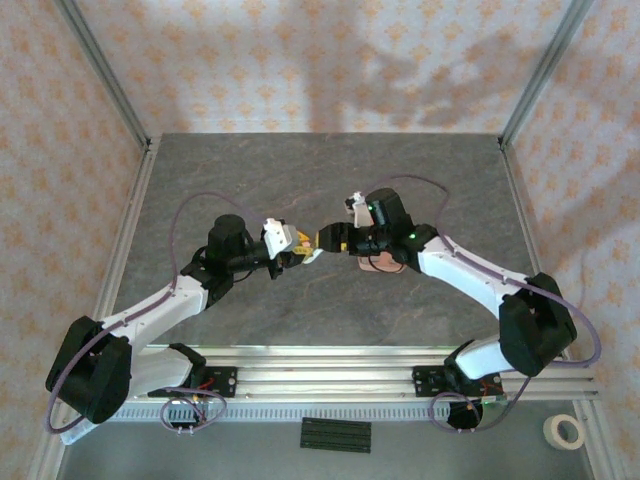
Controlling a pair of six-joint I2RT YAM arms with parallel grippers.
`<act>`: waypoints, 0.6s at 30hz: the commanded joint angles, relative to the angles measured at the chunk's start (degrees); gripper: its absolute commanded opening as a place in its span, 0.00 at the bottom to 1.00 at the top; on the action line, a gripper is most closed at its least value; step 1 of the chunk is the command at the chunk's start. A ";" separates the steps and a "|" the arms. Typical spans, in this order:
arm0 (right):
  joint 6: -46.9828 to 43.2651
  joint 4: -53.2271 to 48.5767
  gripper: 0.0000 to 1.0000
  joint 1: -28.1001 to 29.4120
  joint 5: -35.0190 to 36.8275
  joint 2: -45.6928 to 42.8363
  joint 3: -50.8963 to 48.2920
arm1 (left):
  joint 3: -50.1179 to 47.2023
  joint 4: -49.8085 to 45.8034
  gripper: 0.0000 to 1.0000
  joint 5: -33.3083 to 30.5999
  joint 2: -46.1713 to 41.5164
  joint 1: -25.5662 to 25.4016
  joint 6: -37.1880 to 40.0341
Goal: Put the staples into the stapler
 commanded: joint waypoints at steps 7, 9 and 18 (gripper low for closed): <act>2.83 1.38 0.70 -0.49 7.82 4.16 -5.84 | 3.39 0.56 0.00 1.07 -1.58 -0.35 1.25; 3.49 2.31 0.70 -0.53 8.20 4.64 -6.59 | 3.49 0.57 0.00 1.14 -1.66 -0.35 1.21; -0.31 3.53 0.71 -0.67 12.01 -2.69 -7.91 | 3.99 0.66 0.00 0.88 -1.38 -0.43 1.21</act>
